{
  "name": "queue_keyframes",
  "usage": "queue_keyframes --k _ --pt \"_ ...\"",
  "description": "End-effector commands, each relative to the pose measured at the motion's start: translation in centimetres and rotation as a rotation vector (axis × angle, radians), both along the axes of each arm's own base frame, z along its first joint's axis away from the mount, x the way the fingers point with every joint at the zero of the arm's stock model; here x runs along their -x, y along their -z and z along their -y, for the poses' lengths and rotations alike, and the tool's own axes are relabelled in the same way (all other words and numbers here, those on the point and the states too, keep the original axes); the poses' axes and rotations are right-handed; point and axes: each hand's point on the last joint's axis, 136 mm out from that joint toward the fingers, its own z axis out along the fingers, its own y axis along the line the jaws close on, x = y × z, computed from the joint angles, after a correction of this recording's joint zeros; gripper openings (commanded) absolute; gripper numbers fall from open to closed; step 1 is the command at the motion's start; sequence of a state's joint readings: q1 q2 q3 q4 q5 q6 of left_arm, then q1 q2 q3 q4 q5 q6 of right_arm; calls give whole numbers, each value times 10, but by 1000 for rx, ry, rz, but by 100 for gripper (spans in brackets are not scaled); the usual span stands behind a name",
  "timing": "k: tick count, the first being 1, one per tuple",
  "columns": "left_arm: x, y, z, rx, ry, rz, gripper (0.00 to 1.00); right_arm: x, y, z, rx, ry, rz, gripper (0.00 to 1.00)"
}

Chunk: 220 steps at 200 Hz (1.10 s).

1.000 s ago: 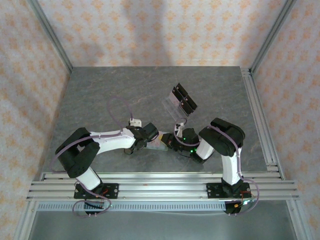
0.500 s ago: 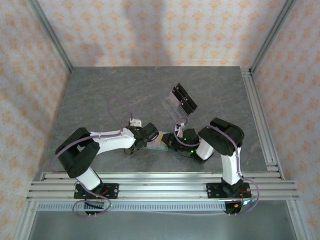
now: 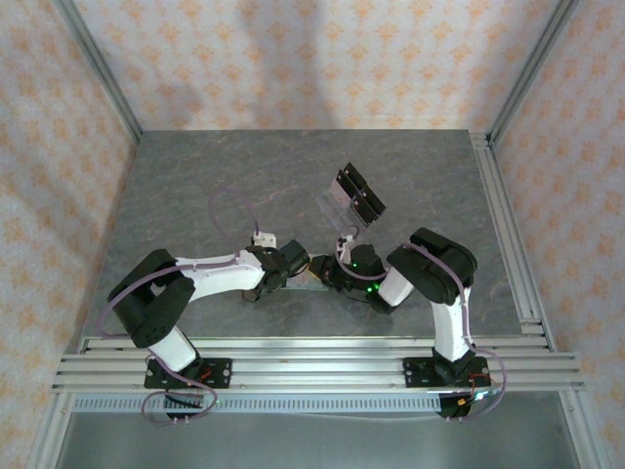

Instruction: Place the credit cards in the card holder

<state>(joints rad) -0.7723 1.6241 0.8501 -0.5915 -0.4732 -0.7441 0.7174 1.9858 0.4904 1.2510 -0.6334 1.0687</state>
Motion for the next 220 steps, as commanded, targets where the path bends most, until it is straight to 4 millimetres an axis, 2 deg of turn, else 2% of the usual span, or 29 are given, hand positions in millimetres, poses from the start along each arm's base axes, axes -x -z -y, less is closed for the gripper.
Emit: queue_keyframes --k 1,45,82,115,133,170,184,220 --pt "5 0 -10 -51 -14 -1 100 11 32 10 115 -7 -80 28" --pt "3 -8 -9 -41 -19 14 100 8 13 12 190 -28 -77 46" --pt "-3 -24 -7 -11 -29 39 100 10 -1 21 345 -72 -64 48" --pt "-7 -38 -15 -5 -51 63 100 9 -12 32 480 -97 -46 48" --pt "-7 -41 -24 -3 -69 68 100 7 -17 35 553 -118 -34 44" --pt "-3 -33 -41 -9 -105 52 100 6 -13 39 729 -190 -27 16" --pt "-1 -29 -44 -16 -110 41 99 7 -9 36 765 -216 -30 9" --pt "3 -19 -49 -33 -123 19 100 8 1 30 818 -249 -35 2"
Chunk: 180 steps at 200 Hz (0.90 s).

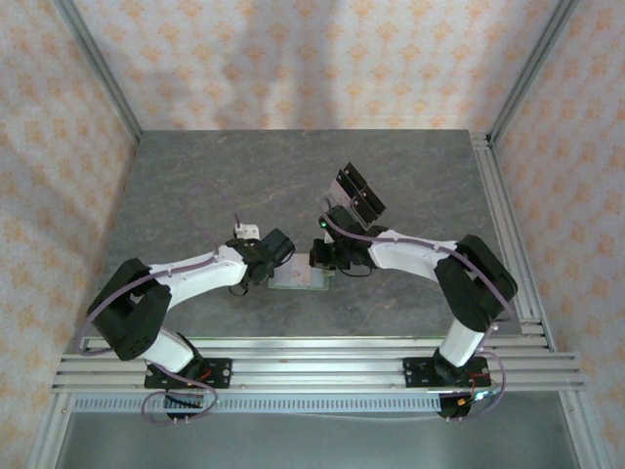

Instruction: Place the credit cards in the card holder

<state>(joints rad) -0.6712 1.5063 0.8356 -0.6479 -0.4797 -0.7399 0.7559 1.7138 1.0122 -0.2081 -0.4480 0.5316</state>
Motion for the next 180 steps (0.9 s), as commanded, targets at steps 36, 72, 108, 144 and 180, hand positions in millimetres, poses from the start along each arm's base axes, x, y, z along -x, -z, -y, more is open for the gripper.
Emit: queue_keyframes --k 36,72,108,144,180 --pt "9 17 -14 -54 -32 -42 100 10 28 13 152 -36 -45 0" --pt "10 26 -13 -48 -37 -57 100 9 32 7 155 -54 -54 0" --pt "13 33 -13 -42 -40 -67 100 7 33 -2 148 -73 -59 0" --pt "14 37 -13 -36 -42 -73 100 7 34 -12 138 -91 -63 0" --pt "15 41 -12 -30 -43 -79 100 5 32 -21 118 -96 -63 0"
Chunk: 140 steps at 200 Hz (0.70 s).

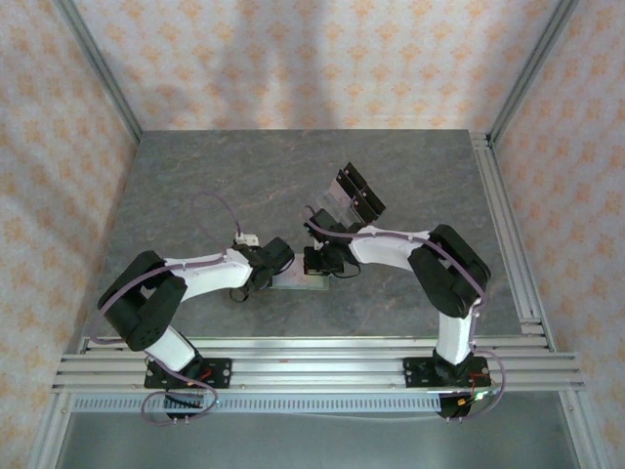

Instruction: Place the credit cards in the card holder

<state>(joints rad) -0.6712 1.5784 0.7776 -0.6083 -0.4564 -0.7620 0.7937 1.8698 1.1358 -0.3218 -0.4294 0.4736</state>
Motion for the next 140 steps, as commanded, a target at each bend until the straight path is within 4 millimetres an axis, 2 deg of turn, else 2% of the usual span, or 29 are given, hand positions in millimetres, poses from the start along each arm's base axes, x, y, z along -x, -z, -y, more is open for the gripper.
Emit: queue_keyframes --k 1,140 --pt "1 8 -5 -2 -28 -1 100 -1 -2 -9 -5 -18 0 0" --pt "2 12 -1 19 -29 -5 100 -6 -10 -40 -79 -32 -4 0"
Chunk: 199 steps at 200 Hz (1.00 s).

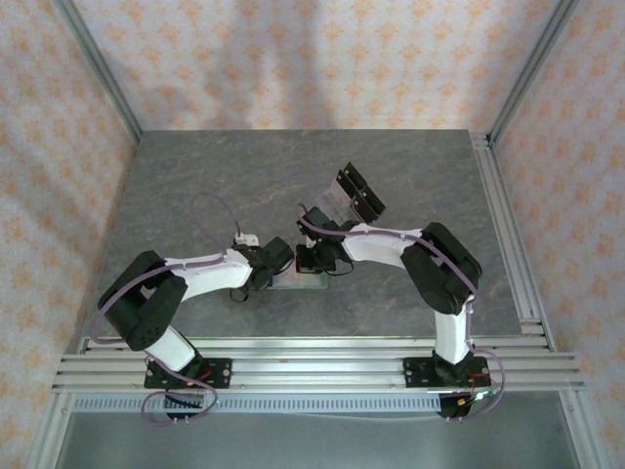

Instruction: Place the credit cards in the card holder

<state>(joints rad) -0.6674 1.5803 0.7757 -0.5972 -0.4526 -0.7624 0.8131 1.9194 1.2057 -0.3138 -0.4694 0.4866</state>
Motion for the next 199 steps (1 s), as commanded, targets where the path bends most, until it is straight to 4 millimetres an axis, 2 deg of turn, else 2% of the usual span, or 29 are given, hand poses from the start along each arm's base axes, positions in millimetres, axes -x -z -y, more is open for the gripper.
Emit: queue_keyframes --k 1,88,146,199 --pt "3 10 -2 11 -25 -9 100 -3 -5 -16 -32 -6 9 0" --pt "2 9 2 18 -20 -9 100 -2 -7 -37 -73 -39 -9 0" --pt "1 4 1 9 -18 -4 100 -2 -21 -4 -34 -3 59 12" --pt "1 4 1 5 -19 -9 100 4 1 28 24 33 36 12"
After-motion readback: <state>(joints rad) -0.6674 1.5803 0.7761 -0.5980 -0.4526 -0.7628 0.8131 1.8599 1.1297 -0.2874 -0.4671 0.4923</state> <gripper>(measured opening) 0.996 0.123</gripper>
